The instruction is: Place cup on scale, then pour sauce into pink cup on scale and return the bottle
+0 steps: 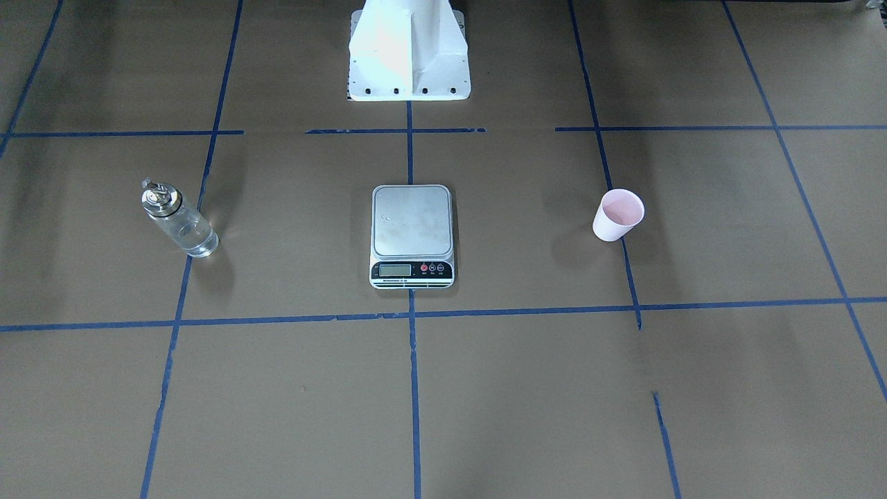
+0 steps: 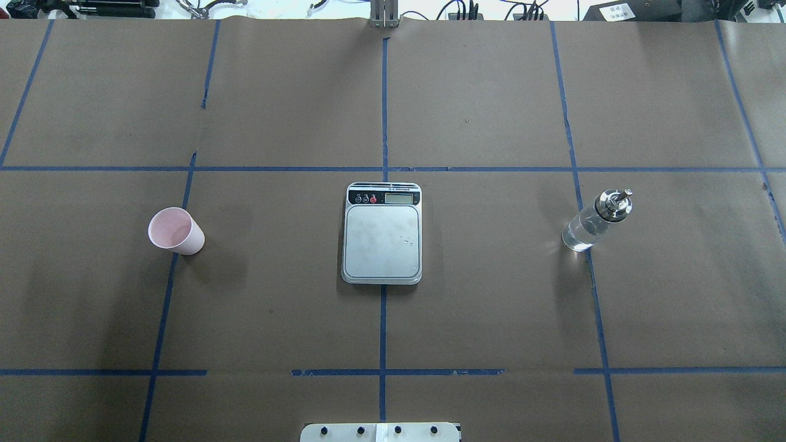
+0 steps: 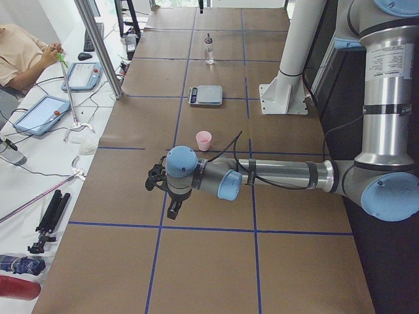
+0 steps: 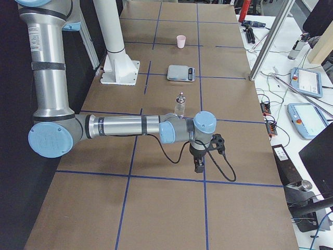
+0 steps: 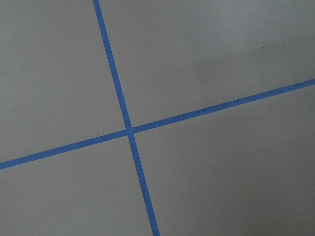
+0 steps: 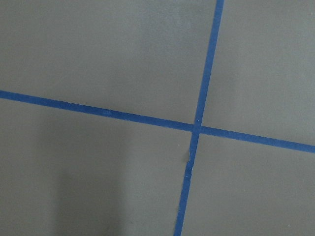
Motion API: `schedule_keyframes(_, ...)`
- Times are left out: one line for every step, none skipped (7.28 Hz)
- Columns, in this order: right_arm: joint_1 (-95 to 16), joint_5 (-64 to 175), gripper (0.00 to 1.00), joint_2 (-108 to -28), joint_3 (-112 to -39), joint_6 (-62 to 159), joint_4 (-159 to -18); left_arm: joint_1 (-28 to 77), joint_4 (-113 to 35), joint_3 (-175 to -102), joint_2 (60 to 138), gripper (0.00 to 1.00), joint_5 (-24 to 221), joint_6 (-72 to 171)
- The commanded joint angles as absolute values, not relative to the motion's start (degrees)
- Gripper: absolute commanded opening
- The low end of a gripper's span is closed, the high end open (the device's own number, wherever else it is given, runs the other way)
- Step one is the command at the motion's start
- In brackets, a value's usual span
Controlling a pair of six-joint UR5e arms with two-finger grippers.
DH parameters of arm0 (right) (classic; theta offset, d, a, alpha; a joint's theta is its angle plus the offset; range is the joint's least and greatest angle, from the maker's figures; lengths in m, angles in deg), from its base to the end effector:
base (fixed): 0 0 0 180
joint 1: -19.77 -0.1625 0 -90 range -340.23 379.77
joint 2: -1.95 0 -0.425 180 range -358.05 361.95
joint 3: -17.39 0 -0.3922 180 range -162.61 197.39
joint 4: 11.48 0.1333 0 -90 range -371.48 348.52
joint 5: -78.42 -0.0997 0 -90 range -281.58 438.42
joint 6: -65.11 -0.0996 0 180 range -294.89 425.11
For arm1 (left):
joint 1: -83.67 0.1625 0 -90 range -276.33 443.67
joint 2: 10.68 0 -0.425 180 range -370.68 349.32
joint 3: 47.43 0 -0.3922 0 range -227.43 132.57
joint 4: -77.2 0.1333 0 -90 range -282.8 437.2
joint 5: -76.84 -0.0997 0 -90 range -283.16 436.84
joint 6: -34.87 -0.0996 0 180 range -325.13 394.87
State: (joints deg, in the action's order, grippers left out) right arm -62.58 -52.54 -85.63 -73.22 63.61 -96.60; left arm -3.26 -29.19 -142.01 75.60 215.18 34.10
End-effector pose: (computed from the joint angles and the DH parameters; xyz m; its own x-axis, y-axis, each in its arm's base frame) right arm -0.0016 -0.5231 0.6272 0.7396 -0.1642 0.6527 0.1125 0.9863 0.1206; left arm -0.0331 -0.4819 0.6144 0.6511 0.2696 -0.7094 -0.0599 0.9501 0.3061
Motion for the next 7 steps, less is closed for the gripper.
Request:
schedule_keyframes(-62.6,-52.6,1.0,-85.9,-73.2,63.7,-96.5,-3.3,-29.5,-142.7,75.5,1.0,213.0,33.6)
schedule_keyframes(-62.6,-52.6,1.0,-85.9,-73.0,63.7,-96.1,-3.2,-29.6,-143.1,75.5,1.0,212.5,34.3)
schedule_keyframes(-62.6,-52.6,1.0,-85.9,-73.4,63.6,-95.7,-3.2,-29.8,-143.0,75.4,1.0,212.8,34.3)
schedule_keyframes(-62.6,-52.6,1.0,-85.9,-73.1,63.6,-94.9,-3.2,-29.8,-142.5,75.4,1.0,212.7,34.3)
schedule_keyframes(-62.6,-52.6,1.0,-86.0,-73.1,63.6,-94.6,-3.2,-30.1,-142.3,75.5,1.0,212.7,34.0)
schedule_keyframes(-62.6,-52.6,1.0,-85.9,-73.0,63.6,-94.5,-3.0,-33.0,-141.7,75.5,1.0,212.6,34.0)
schedule_keyframes(-62.6,-52.7,1.0,-85.9,-73.1,63.8,-94.5,-2.9,-36.9,-141.1,74.9,1.0,212.9,34.0)
